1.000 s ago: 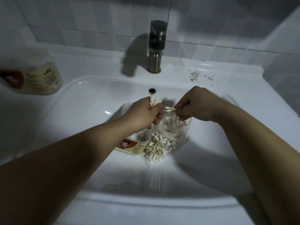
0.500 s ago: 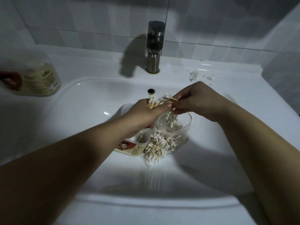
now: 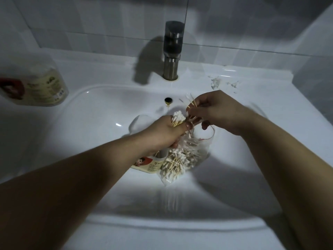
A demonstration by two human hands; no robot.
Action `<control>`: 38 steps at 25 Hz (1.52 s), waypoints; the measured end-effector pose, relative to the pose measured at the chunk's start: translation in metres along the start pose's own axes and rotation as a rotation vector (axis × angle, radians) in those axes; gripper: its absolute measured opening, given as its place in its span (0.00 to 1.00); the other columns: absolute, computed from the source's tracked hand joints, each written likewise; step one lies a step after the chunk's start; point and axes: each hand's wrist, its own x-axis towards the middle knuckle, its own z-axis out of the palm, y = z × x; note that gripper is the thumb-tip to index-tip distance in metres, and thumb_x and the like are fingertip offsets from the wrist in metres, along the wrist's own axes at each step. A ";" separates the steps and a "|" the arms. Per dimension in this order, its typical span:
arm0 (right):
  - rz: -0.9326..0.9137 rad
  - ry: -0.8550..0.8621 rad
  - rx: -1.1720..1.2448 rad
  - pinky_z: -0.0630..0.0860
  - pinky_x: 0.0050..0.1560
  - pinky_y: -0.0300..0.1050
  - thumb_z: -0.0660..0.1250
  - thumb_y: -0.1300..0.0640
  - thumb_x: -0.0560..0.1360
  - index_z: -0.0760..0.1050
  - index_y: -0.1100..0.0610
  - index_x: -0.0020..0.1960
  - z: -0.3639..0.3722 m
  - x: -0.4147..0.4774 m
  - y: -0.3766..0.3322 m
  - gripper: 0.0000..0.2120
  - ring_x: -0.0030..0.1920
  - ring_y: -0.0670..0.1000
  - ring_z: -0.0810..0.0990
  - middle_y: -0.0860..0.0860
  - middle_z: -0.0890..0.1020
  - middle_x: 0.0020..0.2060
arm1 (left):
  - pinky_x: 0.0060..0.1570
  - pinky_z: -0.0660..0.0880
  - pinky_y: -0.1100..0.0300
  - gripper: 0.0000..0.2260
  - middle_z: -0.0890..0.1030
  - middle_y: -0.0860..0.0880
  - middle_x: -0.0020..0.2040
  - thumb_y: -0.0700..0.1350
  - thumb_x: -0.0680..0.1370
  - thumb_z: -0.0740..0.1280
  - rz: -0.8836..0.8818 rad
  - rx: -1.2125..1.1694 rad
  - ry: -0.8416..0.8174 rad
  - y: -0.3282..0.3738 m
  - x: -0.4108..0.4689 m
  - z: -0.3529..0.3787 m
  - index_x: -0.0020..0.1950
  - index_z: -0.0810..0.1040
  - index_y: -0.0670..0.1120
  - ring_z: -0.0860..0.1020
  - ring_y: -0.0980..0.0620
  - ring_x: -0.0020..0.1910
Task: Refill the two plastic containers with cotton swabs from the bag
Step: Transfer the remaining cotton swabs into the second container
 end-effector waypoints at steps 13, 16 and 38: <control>-0.061 0.086 0.085 0.82 0.46 0.47 0.74 0.60 0.76 0.86 0.61 0.47 0.007 0.004 0.003 0.04 0.41 0.51 0.85 0.57 0.87 0.41 | 0.32 0.70 0.60 0.08 0.78 0.54 0.34 0.44 0.85 0.62 0.013 0.002 -0.071 0.005 0.001 -0.004 0.47 0.77 0.48 0.71 0.56 0.31; -0.133 0.219 0.185 0.83 0.51 0.50 0.75 0.59 0.75 0.87 0.55 0.46 0.007 0.007 0.002 0.02 0.46 0.52 0.86 0.51 0.88 0.42 | 0.31 0.70 0.62 0.11 0.78 0.54 0.35 0.44 0.85 0.61 0.014 0.023 -0.060 0.007 -0.001 -0.003 0.45 0.77 0.47 0.73 0.57 0.32; -0.119 0.253 0.356 0.83 0.42 0.47 0.72 0.65 0.77 0.84 0.63 0.42 0.014 0.009 0.003 0.05 0.36 0.54 0.82 0.60 0.83 0.34 | 0.40 0.71 0.56 0.15 0.68 0.55 0.27 0.52 0.84 0.65 -0.010 -0.447 0.244 0.016 0.007 -0.010 0.58 0.79 0.40 0.68 0.57 0.26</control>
